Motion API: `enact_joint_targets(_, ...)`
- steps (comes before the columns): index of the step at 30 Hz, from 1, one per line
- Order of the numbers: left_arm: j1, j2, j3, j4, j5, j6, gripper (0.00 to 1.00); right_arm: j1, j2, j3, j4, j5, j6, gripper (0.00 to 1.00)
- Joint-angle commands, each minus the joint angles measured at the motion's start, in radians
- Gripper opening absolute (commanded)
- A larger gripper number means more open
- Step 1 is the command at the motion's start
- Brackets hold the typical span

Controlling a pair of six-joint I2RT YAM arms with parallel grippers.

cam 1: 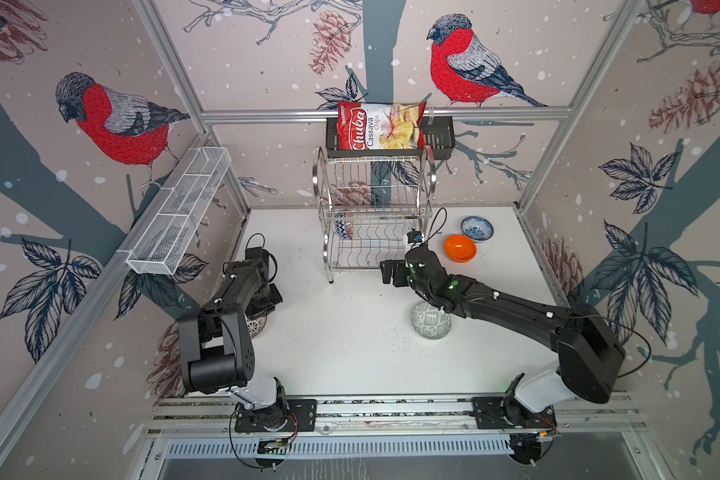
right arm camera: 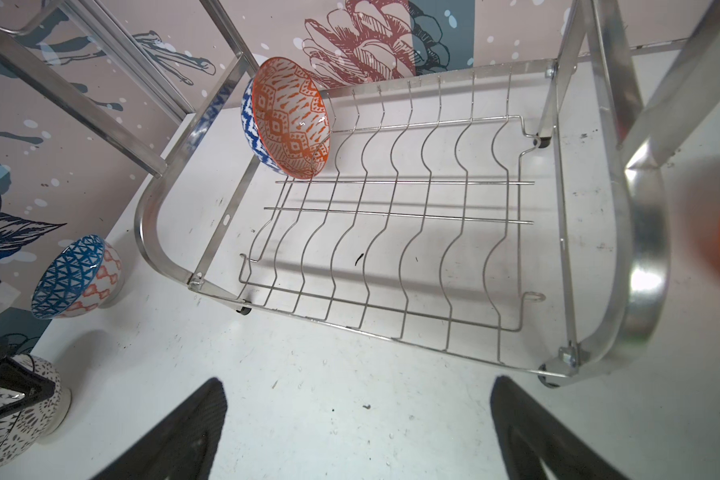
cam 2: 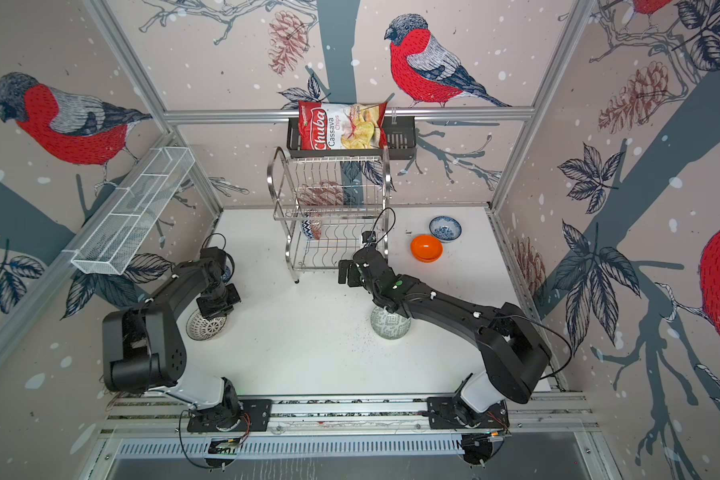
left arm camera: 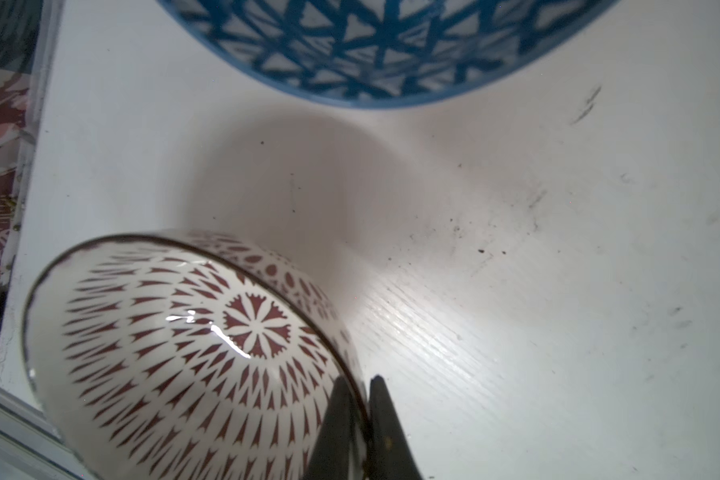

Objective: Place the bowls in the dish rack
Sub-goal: 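Reach the left gripper down to the white maroon-patterned bowl rim and grasp it, then lift the maroon-patterned bowl to table center with left gripper while right approaches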

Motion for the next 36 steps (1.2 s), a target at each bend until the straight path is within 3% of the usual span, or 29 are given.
enact_joint_targets(1,-0.005,-0.048,-0.034,0.034,0.165,-0.014,0.00,-0.004,0.012,0.019,-0.019,-0.002,0.017,0.99)
enact_joint_targets(5,-0.059,-0.141,-0.064,0.061,0.263,-0.080,0.00,-0.019,0.025,0.032,-0.058,-0.009,0.045,0.99)
enact_joint_targets(11,-0.319,-0.173,0.016,0.055,0.232,-0.219,0.00,-0.065,0.055,0.090,-0.135,-0.028,0.059,1.00)
enact_joint_targets(19,-0.584,-0.081,0.094,0.113,0.214,-0.384,0.00,-0.086,0.040,0.166,-0.220,0.022,0.021,1.00)
enact_joint_targets(24,-0.729,0.028,0.185,0.145,0.189,-0.434,0.00,-0.154,-0.043,0.078,-0.231,-0.065,0.079,1.00)
enact_joint_targets(36,-0.918,0.259,0.337,0.148,0.175,-0.546,0.00,-0.253,-0.252,-0.143,-0.183,-0.137,0.066,0.99)
